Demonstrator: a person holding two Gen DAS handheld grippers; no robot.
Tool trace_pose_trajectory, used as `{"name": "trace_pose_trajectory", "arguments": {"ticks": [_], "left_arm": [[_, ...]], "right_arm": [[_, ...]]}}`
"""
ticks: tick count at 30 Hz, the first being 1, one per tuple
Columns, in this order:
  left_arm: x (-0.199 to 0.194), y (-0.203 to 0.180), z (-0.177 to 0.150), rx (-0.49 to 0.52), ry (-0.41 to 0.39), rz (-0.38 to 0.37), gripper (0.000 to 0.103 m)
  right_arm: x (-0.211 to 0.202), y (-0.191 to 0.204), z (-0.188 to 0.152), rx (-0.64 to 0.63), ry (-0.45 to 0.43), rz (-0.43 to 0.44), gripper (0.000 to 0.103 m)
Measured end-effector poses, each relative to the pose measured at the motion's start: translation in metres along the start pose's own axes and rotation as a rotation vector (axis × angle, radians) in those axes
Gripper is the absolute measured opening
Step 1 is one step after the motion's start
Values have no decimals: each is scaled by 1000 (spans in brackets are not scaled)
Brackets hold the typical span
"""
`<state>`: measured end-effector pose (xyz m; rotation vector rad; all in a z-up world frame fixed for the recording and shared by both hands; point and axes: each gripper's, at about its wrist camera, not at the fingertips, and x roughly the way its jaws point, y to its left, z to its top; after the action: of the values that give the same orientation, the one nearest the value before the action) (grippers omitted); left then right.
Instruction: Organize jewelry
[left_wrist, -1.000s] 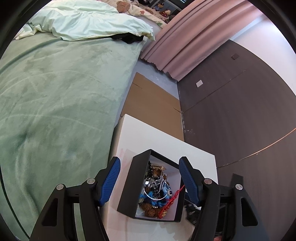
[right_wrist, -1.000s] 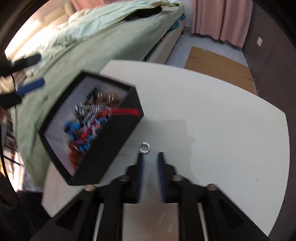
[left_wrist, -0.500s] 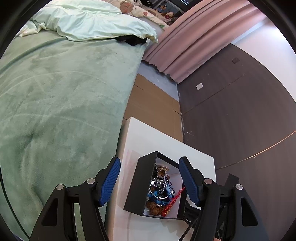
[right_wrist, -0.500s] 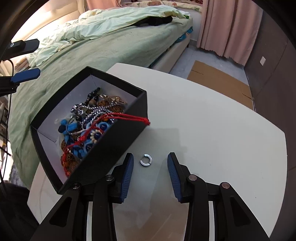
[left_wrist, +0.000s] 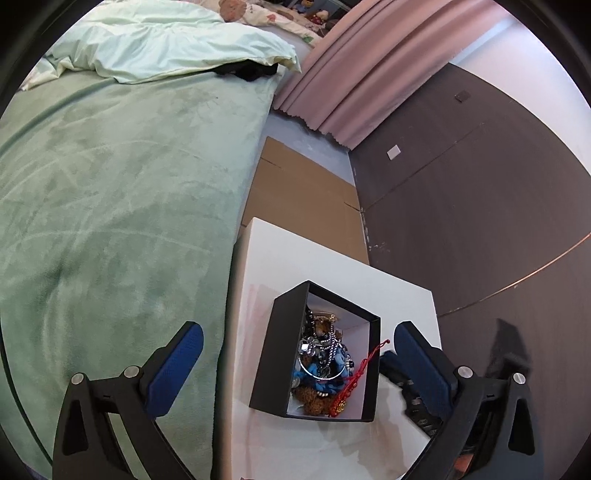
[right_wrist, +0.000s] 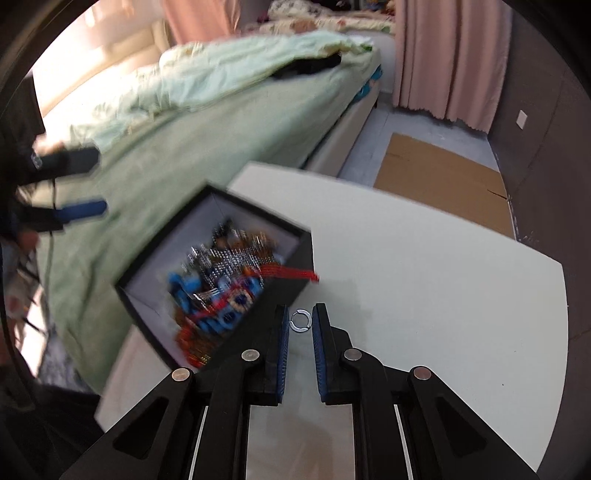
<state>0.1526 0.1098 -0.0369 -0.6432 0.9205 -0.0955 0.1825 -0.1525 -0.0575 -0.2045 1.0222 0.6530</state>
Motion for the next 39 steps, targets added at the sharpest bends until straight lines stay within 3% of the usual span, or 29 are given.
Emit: {"name": "trace_pose_trajectory", "arguments": {"ticks": [8,11,15,18,19,21,23,28,32,39], "left_arm": [[-9,10,0,3,-20,40,103],[-11,9,-1,39,-42,70,103],[-17,7,-1,83,-75,103,103],[-20,5,-4,120,-86,119,103],[-21,4,-4,126,-87,122,103],[-23,2,-7,130,-94,127,103],[-24,0,-9,137,-97,129,103],[-31,-13,-18,180,-122,149,103],[-41,-30,-27,214,-164,148,103],[-63,-60,-51,276,-239,133,103]], "right_arm": [[-32,6,11,92,-155,115,14],[-30,16,20,119,-187,202,14],[-19,27,28,153,-188,268,14],[-12,28,29,176,-171,250,16],[-11,27,30,190,-169,252,19],[-13,23,27,210,-176,264,56],[-19,20,25,228,-196,280,75],[-37,9,14,291,-221,263,79],[-60,3,-2,314,-267,209,98],[-95,2,-31,292,-315,65,98]]}}
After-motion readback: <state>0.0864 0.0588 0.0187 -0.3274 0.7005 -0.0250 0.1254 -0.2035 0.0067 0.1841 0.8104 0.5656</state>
